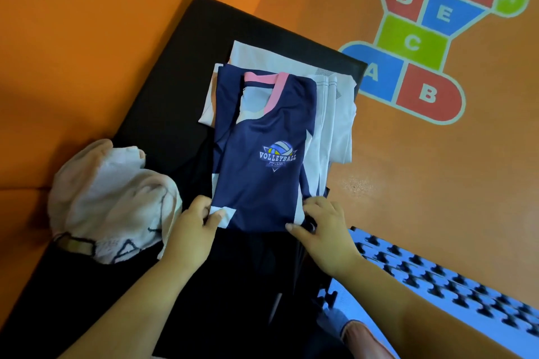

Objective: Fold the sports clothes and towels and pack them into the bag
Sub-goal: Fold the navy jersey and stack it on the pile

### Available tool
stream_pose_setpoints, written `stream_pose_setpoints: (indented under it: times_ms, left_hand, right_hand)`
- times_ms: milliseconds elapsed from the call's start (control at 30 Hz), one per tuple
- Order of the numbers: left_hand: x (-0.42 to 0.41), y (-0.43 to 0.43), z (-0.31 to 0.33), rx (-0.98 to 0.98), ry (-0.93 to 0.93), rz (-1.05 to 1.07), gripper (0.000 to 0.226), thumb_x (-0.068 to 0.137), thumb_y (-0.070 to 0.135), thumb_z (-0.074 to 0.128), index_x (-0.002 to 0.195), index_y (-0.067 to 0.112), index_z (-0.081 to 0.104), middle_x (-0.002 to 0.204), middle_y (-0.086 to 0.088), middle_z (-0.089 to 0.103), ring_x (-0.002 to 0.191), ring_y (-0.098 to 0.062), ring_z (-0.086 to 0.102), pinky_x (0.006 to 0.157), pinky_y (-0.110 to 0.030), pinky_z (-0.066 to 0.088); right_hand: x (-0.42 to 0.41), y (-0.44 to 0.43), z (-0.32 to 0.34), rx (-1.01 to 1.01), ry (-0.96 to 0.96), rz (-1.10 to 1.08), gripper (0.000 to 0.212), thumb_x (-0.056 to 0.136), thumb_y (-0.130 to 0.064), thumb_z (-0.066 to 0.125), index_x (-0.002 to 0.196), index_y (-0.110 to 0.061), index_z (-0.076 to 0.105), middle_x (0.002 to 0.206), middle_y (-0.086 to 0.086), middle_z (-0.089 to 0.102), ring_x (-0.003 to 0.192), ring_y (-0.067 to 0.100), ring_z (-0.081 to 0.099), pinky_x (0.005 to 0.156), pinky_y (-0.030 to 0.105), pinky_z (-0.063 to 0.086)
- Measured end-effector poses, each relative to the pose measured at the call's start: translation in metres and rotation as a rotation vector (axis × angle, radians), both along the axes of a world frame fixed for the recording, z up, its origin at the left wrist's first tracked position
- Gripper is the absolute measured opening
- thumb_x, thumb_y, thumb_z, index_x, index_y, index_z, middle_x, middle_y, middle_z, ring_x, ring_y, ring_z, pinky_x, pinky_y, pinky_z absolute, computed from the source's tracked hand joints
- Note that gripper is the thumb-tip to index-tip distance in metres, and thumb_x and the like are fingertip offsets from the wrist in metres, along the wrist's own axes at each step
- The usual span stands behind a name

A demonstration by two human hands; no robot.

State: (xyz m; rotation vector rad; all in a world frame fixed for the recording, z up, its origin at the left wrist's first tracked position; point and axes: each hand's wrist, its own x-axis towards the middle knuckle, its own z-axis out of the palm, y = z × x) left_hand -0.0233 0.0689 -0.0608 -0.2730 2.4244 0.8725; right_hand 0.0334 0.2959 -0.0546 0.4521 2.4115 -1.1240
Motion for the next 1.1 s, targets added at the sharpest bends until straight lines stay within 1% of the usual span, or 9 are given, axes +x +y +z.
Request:
stream_pose_setpoints:
  times_ms: [100, 233, 333, 467, 533, 633, 767, 967, 1100]
  left_hand:
    - [0.003, -0.005, 0.018, 0.109, 0.022, 0.064, 0.014, 0.092, 0.024, 0.058, 0.091, 0.013, 0.049, 0.075, -0.013, 0.055, 0.068, -0.021, 0.048, 0.06, -0.018, 0.037]
    - [0.008, -0.012, 0.044, 0.146, 0.048, 0.039, 0.012, 0.092, 0.027, 0.056, 0.095, 0.019, 0.048, 0.085, -0.007, 0.046, 0.068, -0.016, 0.044, 0.06, -0.013, 0.036]
    - [0.008, -0.012, 0.073, 0.196, 0.05, 0.077, 0.01, 0.092, 0.028, 0.056, 0.091, 0.025, 0.047, 0.074, -0.004, 0.051, 0.067, -0.017, 0.047, 0.062, -0.024, 0.038]
    - [0.001, -0.005, 0.124, 0.238, 0.133, 0.172, 0.016, 0.091, 0.024, 0.059, 0.082, 0.028, 0.047, 0.072, 0.003, 0.056, 0.066, -0.011, 0.051, 0.06, -0.023, 0.04]
    - [-0.005, -0.005, 0.148, 0.274, 0.173, 0.234, 0.012, 0.089, 0.027, 0.062, 0.087, 0.03, 0.05, 0.072, 0.003, 0.059, 0.064, -0.012, 0.055, 0.055, -0.023, 0.041]
    - [-0.015, -0.009, 0.185, 0.362, 0.177, 0.289, 0.023, 0.087, 0.024, 0.065, 0.107, 0.021, 0.054, 0.067, -0.001, 0.062, 0.059, -0.009, 0.058, 0.054, -0.019, 0.044]
    - [-0.025, -0.012, 0.243, 0.499, 0.127, 0.24, 0.027, 0.085, 0.008, 0.066, 0.11, 0.014, 0.056, 0.064, 0.006, 0.068, 0.051, -0.006, 0.059, 0.045, -0.015, 0.045]
    - [-0.034, -0.016, 0.302, 0.437, 0.33, 0.137, 0.013, 0.085, 0.015, 0.068, 0.088, 0.028, 0.068, 0.09, 0.003, 0.071, 0.084, -0.014, 0.065, 0.074, -0.022, 0.051]
    - [-0.032, -0.015, 0.317, 0.388, 0.305, 0.03, 0.013, 0.082, 0.018, 0.071, 0.088, 0.029, 0.07, 0.093, 0.012, 0.069, 0.092, -0.005, 0.063, 0.081, -0.017, 0.047]
  right_hand:
    - [0.001, 0.001, 0.013, -0.19, -0.047, -0.149, 0.023, 0.081, -0.041, 0.067, 0.083, -0.019, 0.057, 0.087, 0.0, 0.049, 0.084, 0.011, 0.042, 0.072, 0.012, 0.035]
    - [0.007, 0.004, 0.029, -0.28, -0.086, -0.184, 0.033, 0.074, -0.059, 0.058, 0.093, -0.031, 0.058, 0.094, 0.003, 0.064, 0.092, 0.022, 0.06, 0.082, 0.041, 0.052]
    - [0.004, 0.005, 0.058, -0.369, -0.045, -0.241, 0.025, 0.083, -0.039, 0.066, 0.094, -0.02, 0.054, 0.094, 0.007, 0.069, 0.09, 0.027, 0.065, 0.084, 0.044, 0.053]
    - [-0.007, 0.006, 0.099, -0.403, -0.016, -0.365, 0.028, 0.083, -0.03, 0.071, 0.099, -0.027, 0.048, 0.098, 0.007, 0.07, 0.087, 0.018, 0.068, 0.07, 0.019, 0.051]
    - [-0.011, 0.007, 0.117, -0.411, 0.004, -0.383, 0.049, 0.077, -0.03, 0.077, 0.115, -0.027, 0.046, 0.104, 0.007, 0.068, 0.093, 0.018, 0.067, 0.08, 0.025, 0.052]
    - [-0.013, 0.011, 0.149, -0.507, -0.008, -0.315, 0.071, 0.071, -0.005, 0.078, 0.128, -0.021, 0.041, 0.096, 0.011, 0.071, 0.087, 0.02, 0.068, 0.085, 0.036, 0.053]
    - [-0.017, 0.019, 0.204, -0.438, 0.046, -0.197, 0.054, 0.075, 0.004, 0.072, 0.11, -0.032, 0.051, 0.091, 0.015, 0.072, 0.088, 0.032, 0.067, 0.089, 0.051, 0.051]
    - [-0.024, 0.024, 0.282, -0.405, 0.271, -0.258, 0.03, 0.084, -0.01, 0.069, 0.101, -0.032, 0.056, 0.08, 0.002, 0.072, 0.067, 0.009, 0.069, 0.057, 0.022, 0.055]
    - [-0.024, 0.024, 0.296, -0.312, 0.252, -0.189, 0.023, 0.084, -0.014, 0.07, 0.093, -0.034, 0.065, 0.085, 0.005, 0.069, 0.073, 0.014, 0.065, 0.068, 0.026, 0.055]
